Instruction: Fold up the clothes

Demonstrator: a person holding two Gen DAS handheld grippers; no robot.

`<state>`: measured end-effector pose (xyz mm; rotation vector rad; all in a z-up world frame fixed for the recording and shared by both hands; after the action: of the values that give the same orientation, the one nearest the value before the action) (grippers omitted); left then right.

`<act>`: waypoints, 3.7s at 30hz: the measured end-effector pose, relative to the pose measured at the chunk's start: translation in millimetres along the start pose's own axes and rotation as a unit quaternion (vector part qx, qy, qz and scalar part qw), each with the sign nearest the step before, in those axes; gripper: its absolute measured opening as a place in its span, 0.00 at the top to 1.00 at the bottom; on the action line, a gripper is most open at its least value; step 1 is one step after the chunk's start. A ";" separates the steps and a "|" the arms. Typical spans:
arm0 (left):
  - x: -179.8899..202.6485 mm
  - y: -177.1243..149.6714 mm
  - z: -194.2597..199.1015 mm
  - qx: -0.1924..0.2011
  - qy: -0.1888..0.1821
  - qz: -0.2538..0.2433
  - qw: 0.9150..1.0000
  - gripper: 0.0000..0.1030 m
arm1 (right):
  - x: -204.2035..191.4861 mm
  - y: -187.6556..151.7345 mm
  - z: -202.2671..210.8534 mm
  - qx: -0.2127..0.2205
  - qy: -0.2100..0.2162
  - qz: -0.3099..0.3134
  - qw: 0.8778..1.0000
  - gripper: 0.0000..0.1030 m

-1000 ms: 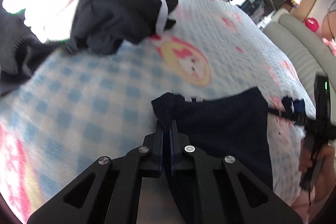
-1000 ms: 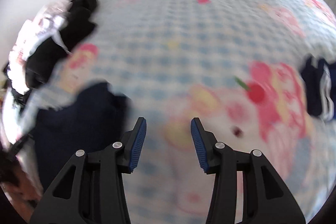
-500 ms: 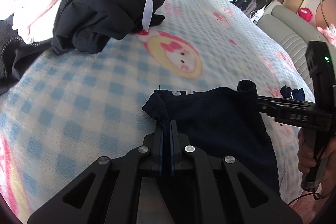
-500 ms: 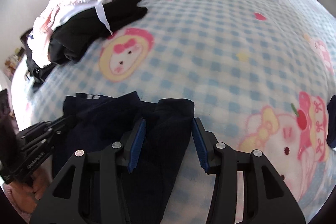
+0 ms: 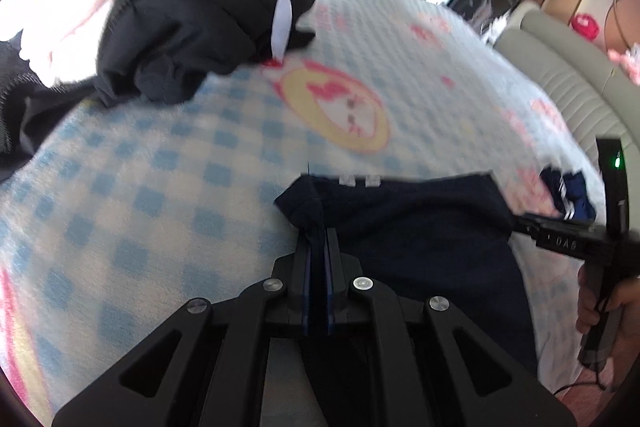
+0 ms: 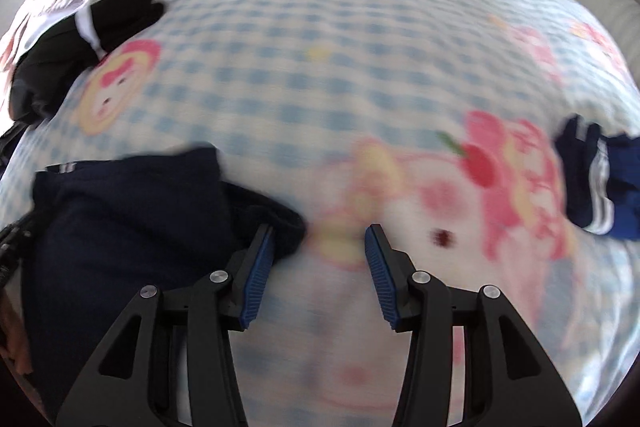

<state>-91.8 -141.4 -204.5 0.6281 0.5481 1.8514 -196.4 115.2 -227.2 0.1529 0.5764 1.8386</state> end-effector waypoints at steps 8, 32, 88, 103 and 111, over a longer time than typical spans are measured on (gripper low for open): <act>-26.0 11.2 8.4 0.006 -0.041 0.060 0.997 0.71 | -23.4 15.8 20.8 0.053 0.115 -0.019 0.992 0.41; 32.6 22.5 -24.0 -0.056 -0.105 -0.010 0.993 0.93 | 4.9 -19.7 -3.8 0.046 0.171 -0.089 0.980 0.56; 43.3 -120.9 47.3 -0.185 -0.212 0.080 0.956 0.47 | -32.6 -155.7 58.5 -0.018 0.229 -0.103 0.968 0.35; 68.6 -112.2 68.9 -0.127 -0.149 -0.009 0.981 0.71 | -32.5 -162.0 66.0 0.007 0.252 -0.112 0.961 0.84; 76.2 -98.1 91.2 -0.160 -0.219 -0.011 0.962 0.70 | -34.9 -153.4 107.6 0.032 0.223 -0.092 0.970 0.87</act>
<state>12.5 -29.6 -185.0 0.7749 -0.0373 1.6603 -11.8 152.2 -197.5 -0.2725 0.9310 1.6781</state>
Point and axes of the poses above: each gripper's, at about its wrist camera, not at the fingertips, and z roughly against the way its jaws point, x to its right, y to its top, the point moved 5 cm from there along -z, roughly the way its jaws point, and after that the axes turned 12 degrees about y, right-handed, at the moved point
